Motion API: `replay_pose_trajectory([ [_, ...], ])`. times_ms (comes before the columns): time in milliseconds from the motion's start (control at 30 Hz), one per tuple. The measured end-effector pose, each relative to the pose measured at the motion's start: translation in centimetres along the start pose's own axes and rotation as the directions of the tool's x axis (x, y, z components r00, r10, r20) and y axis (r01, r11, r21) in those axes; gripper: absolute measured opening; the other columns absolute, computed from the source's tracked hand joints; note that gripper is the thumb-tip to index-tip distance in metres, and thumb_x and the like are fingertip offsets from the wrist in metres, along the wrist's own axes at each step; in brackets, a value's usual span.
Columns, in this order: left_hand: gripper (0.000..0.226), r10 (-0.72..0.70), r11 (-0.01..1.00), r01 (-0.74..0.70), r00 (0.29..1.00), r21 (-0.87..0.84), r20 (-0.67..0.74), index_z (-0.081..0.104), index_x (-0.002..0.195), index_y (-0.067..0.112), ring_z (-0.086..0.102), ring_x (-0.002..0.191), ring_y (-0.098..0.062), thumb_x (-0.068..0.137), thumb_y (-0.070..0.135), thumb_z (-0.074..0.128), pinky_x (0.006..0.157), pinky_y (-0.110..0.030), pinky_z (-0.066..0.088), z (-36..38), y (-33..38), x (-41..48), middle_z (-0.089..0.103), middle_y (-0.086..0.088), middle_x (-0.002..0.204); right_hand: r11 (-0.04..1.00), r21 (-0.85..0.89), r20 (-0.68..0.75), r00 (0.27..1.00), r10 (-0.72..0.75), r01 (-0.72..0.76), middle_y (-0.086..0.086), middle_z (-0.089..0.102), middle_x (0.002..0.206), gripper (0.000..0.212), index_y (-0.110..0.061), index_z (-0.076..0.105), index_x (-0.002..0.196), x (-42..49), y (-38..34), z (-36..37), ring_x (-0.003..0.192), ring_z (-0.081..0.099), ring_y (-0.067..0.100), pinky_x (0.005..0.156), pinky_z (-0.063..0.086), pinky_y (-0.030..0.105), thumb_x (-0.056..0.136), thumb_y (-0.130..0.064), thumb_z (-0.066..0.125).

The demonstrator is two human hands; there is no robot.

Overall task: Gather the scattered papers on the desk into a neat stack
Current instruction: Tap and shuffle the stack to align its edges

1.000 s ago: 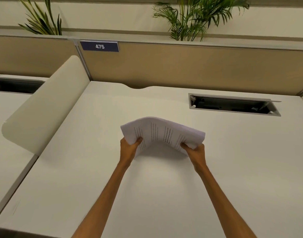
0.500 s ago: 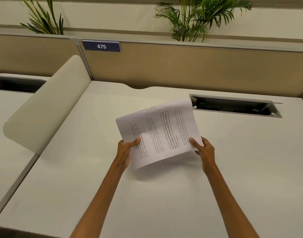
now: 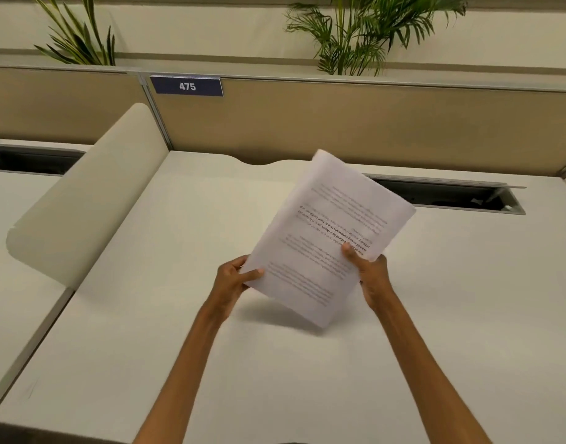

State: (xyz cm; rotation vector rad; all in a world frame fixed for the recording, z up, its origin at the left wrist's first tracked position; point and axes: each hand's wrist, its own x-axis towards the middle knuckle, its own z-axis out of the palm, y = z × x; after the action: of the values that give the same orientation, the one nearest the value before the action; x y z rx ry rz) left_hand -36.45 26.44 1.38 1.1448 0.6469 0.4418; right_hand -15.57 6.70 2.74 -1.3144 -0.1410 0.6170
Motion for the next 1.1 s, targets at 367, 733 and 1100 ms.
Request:
replay_pose_trajectory([
  [367, 0.028, 0.248, 0.939, -0.24, 0.969, 0.247, -0.002, 0.077, 0.098, 0.019, 0.077, 0.081, -0.021, 0.072, 0.013, 0.087, 0.067, -0.026, 0.061, 3.6, 4.0, 1.1, 0.08, 0.001, 0.097, 0.937, -0.278, 0.171, 0.971, -0.169, 0.212, -0.001, 0.078, 0.099, 0.019, -0.019, 0.074, 0.104, -1.9, -1.0, 2.2, 0.087, 0.075, 0.02, 0.071, 0.063, 0.033, 0.085, -0.02, 0.076],
  [733, 0.029, 0.285, 0.906, -0.272, 0.959, 0.324, 0.007, 0.074, 0.094, 0.028, 0.074, 0.08, -0.013, 0.071, 0.015, 0.085, 0.068, -0.024, 0.061, 4.2, 2.7, 1.2, 0.078, 0.014, 0.09, 0.917, -0.291, 0.246, 0.947, -0.206, 0.275, -0.006, 0.073, 0.101, 0.033, -0.03, 0.07, 0.099, -1.2, -0.8, 1.1, 0.085, 0.072, 0.007, 0.069, 0.06, 0.022, 0.081, -0.004, 0.078],
  [1100, 0.031, 0.189, 0.941, -0.187, 0.982, 0.282, 0.023, 0.074, 0.104, 0.024, 0.076, 0.09, -0.013, 0.077, 0.012, 0.085, 0.074, -0.026, 0.063, 3.3, 0.5, 1.8, 0.079, 0.011, 0.099, 0.928, -0.361, 0.222, 0.975, -0.009, 0.091, 0.006, 0.077, 0.107, 0.028, -0.018, 0.074, 0.105, -0.8, 3.4, -1.5, 0.095, 0.074, 0.02, 0.075, 0.061, 0.026, 0.079, -0.02, 0.082],
])
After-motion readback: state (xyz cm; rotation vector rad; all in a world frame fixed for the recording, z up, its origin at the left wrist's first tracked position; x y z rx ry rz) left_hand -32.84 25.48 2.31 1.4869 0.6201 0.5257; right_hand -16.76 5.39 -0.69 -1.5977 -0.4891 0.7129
